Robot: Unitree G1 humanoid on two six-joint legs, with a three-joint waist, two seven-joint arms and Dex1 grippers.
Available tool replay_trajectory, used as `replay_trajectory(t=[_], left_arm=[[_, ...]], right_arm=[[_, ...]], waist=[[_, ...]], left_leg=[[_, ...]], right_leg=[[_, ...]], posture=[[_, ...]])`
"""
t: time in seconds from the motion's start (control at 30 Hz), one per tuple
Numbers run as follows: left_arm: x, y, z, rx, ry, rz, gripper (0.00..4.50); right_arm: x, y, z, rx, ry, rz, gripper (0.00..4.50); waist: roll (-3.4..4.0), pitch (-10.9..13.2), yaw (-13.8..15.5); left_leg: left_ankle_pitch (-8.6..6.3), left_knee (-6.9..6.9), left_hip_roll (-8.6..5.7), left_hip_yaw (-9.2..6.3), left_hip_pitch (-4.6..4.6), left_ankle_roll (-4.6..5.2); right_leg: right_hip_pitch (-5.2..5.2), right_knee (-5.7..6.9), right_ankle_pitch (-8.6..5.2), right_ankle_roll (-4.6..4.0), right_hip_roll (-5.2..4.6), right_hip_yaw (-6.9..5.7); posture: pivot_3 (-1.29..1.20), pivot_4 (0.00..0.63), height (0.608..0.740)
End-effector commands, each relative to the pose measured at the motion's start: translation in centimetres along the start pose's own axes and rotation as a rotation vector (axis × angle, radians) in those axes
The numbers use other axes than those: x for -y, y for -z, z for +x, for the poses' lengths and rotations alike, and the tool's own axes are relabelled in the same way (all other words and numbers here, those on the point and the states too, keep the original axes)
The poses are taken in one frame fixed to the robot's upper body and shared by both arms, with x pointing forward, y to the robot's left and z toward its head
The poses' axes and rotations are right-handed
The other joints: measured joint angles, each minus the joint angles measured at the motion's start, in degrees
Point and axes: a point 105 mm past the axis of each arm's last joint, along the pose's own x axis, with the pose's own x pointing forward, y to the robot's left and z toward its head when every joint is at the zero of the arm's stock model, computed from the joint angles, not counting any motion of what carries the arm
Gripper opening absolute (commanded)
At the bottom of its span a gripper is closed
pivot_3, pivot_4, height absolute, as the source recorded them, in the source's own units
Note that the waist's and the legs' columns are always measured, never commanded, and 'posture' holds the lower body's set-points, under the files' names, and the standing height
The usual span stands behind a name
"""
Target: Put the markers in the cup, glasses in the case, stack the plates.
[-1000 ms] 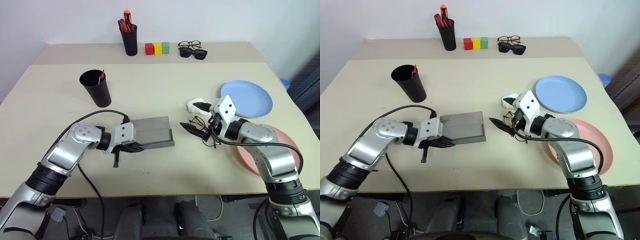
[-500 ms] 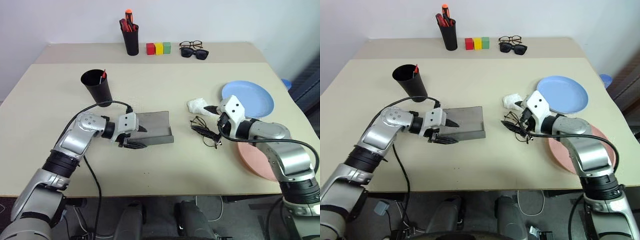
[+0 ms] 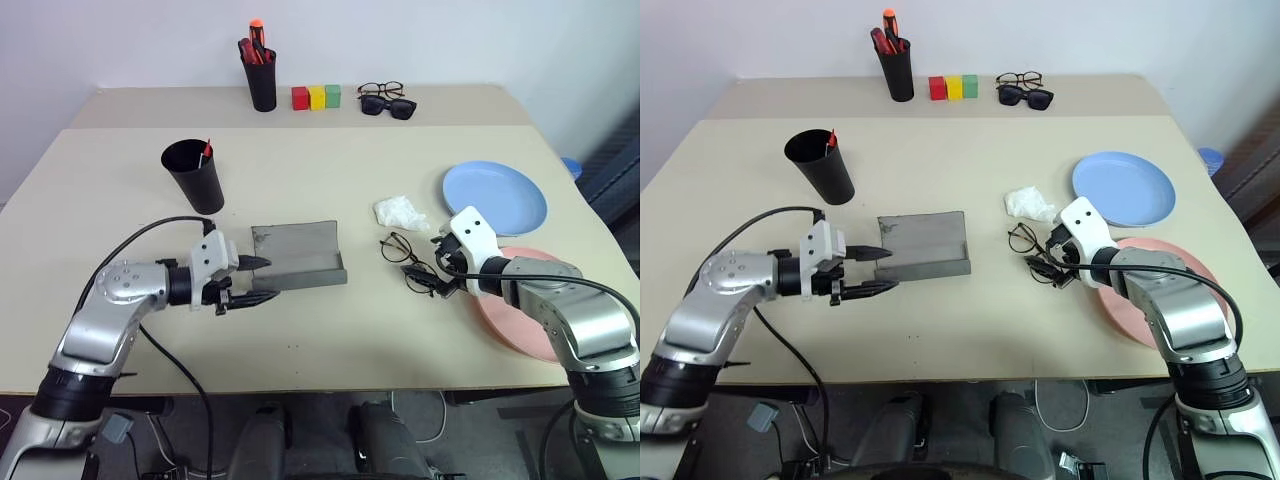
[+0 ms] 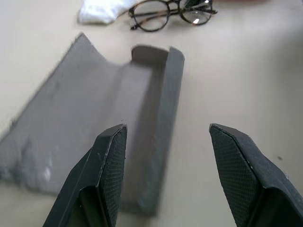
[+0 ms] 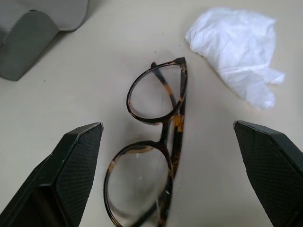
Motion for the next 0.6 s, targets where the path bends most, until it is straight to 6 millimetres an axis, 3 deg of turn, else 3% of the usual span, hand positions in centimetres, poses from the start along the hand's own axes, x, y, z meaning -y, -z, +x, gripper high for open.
replay_trajectory(t=[0.03, 0.1, 0.2, 0.43, 0.6], left_arm=[[-0.1, -1.0, -0.7, 0.029, -0.059, 0.009, 2.8], [-0.2, -0.9, -1.0, 0.028, -0.088, -0.001, 2.8], [-0.2, -0.8, -1.1, 0.026, -0.11, -0.006, 2.87], [-0.5, 0.1, -1.1, 0.031, -0.13, -0.021, 2.87], [-0.2, 0.5, -0.9, 0.036, -0.128, -0.026, 2.87]], right_arm=[[0.7, -0.6, 0.1, 0.008, 0.041, -0.004, 4.5], [1.0, -0.4, 0.3, -0.005, 0.053, 0.007, 4.5], [1.4, 0.0, 0.4, -0.019, 0.063, 0.011, 3.67], [1.6, 0.2, 0.7, -0.028, 0.075, 0.001, 0.1], [1.6, -0.4, 0.4, -0.021, 0.09, -0.02, 0.03]], waist=[[0.0, 0.0, 0.04], [0.0, 0.0, 0.03], [0.0, 0.0, -0.02], [0.0, -0.02, -0.2], [0.01, -0.02, -0.15]], left_leg=[[0.0, 0.0, 0.0, 0.01, 0.0, 0.0], [0.0, 0.0, -0.01, 0.01, 0.0, 0.0], [0.0, 0.0, -0.01, 0.01, 0.01, 0.0], [0.0, 0.0, 0.0, 0.03, 0.04, 0.0], [0.0, 0.0, -0.01, 0.03, 0.03, 0.0]], right_leg=[[0.0, 0.0, 0.0, 0.0, -0.01, 0.0], [0.01, -0.01, 0.0, 0.0, 0.0, -0.01], [0.01, 0.0, 0.0, 0.0, 0.0, -0.01], [0.03, 0.0, 0.0, 0.0, 0.04, -0.01], [0.02, -0.01, 0.0, 0.0, 0.02, -0.01]], posture=[[0.0, 0.15, 0.74], [0.0, 0.15, 0.74], [0.0, 0.15, 0.74], [0.0, 0.15, 0.74], [0.0, 0.15, 0.74]])
